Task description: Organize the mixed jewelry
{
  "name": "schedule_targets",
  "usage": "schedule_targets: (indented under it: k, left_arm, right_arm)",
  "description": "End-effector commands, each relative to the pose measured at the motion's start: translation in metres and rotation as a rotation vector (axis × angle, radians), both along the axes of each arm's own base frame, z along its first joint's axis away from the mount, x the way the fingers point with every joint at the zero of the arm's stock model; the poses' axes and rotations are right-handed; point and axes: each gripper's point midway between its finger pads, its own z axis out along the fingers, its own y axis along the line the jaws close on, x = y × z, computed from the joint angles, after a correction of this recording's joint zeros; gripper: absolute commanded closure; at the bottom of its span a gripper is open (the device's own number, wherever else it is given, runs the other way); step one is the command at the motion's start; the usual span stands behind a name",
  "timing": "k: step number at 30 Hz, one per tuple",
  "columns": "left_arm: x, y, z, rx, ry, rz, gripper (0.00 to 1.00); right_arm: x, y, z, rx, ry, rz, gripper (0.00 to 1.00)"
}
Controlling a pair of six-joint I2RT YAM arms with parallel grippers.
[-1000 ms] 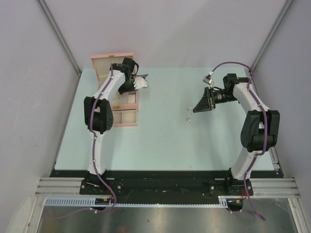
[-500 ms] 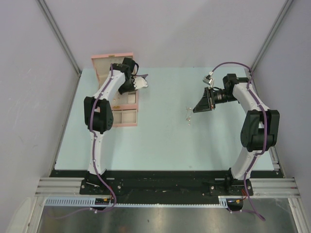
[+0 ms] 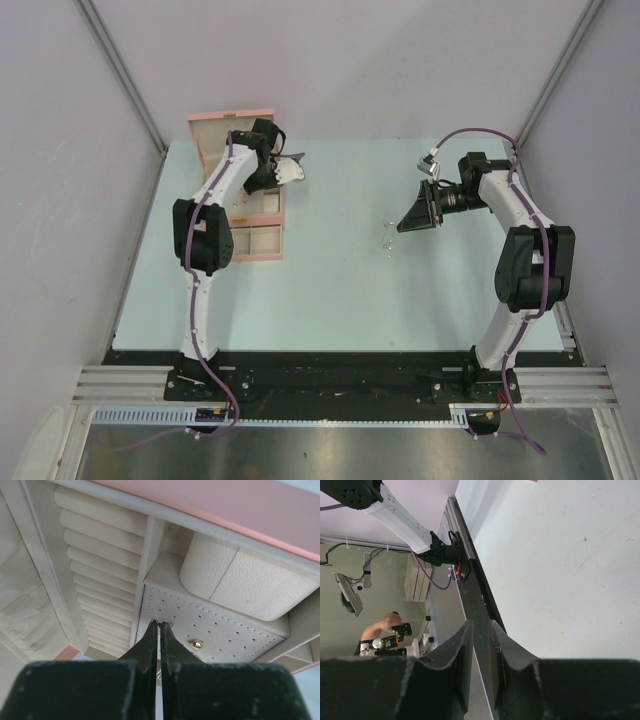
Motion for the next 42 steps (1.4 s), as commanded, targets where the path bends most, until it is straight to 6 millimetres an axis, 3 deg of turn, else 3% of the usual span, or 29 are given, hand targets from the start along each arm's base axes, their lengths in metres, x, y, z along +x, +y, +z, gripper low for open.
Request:
schedule_targets:
  k: [1,42]
  left_arm:
    - [0.002,-0.009,0.011,-0.025,-0.026,-0.032,1.00]
    - [-0.001,-0.007,0.018,-0.027,-0.036,-0.026,1.00]
  right_arm:
    - [0.001,0.002,0.000,0.007,-0.026,0.013,0.77]
    - [0.001,0.003,-0.002,0.004,-0.023,0.015,0.76]
